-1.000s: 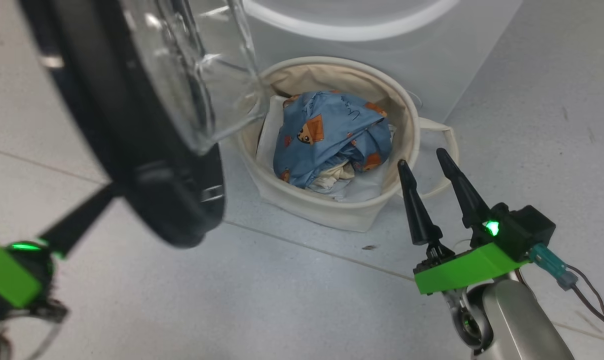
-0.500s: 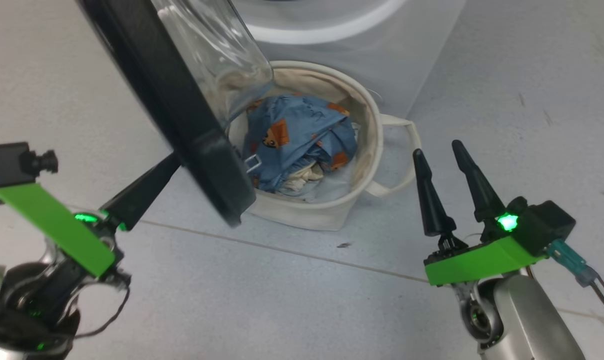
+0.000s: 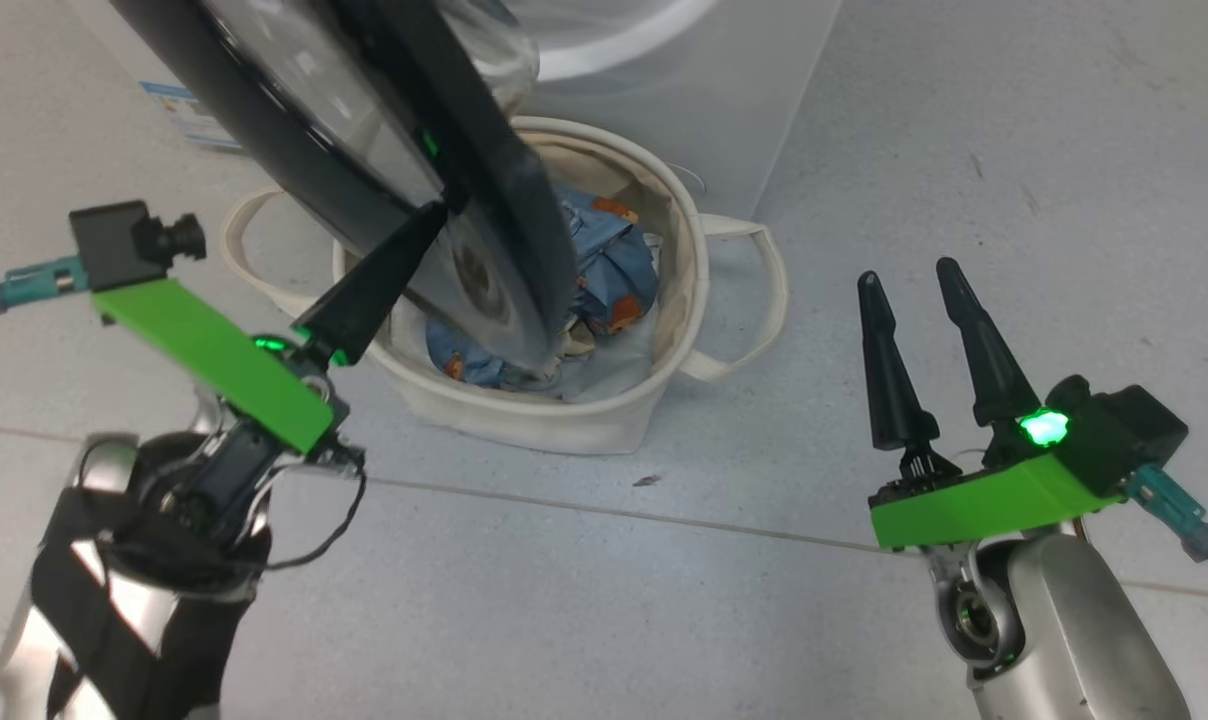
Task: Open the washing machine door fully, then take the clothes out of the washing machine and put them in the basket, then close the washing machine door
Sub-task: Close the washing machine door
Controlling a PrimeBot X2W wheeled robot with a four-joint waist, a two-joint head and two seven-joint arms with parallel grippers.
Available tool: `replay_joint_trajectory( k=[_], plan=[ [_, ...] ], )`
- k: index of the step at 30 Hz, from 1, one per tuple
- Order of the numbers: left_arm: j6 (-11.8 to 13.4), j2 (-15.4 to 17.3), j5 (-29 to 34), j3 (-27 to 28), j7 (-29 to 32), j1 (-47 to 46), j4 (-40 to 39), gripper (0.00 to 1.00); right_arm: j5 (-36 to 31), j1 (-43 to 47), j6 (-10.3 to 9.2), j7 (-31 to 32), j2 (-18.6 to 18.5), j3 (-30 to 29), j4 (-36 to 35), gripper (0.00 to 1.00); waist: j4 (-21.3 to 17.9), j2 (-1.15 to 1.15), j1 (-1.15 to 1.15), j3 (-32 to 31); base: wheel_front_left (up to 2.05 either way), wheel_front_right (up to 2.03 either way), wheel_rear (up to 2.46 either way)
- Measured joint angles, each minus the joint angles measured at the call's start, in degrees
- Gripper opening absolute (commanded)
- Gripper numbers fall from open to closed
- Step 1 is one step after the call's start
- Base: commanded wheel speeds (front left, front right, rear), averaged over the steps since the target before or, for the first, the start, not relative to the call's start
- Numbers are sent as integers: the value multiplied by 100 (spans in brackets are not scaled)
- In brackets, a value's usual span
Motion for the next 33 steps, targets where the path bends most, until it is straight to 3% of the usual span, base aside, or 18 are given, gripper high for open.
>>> replay_joint_trajectory(
  k=[4,11,17,22,27,28,33],
  plan=[
    [-67,-189,-31,-7,-199,-218,190,0,35,0,0,0,0,1,-12,100,-71,0,0,30,0,0,0],
    [-103,-77,79,-7,-517,-194,309,0,82,0,0,0,0,-7,-19,100,-40,0,0,-38,0,0,0],
    [-146,505,1029,-234,-1339,441,134,0,99,4,0,0,0,8,-15,100,98,0,0,-292,0,0,0],
    [-135,702,2056,-259,-2435,999,159,0,80,57,0,0,0,49,-16,100,308,0,-1,-577,0,0,0],
    [346,923,3648,-360,-3552,1363,167,0,11,237,1,0,1,280,-5,100,561,0,-1,-830,0,0,0],
    [584,907,4022,-444,-3830,1578,197,0,8,304,0,0,1,326,2,100,656,0,-1,-924,0,0,0],
    [1092,834,4535,-469,-4109,2088,299,0,23,419,0,0,1,404,0,100,809,0,-1,-1087,0,0,0]
  ],
)
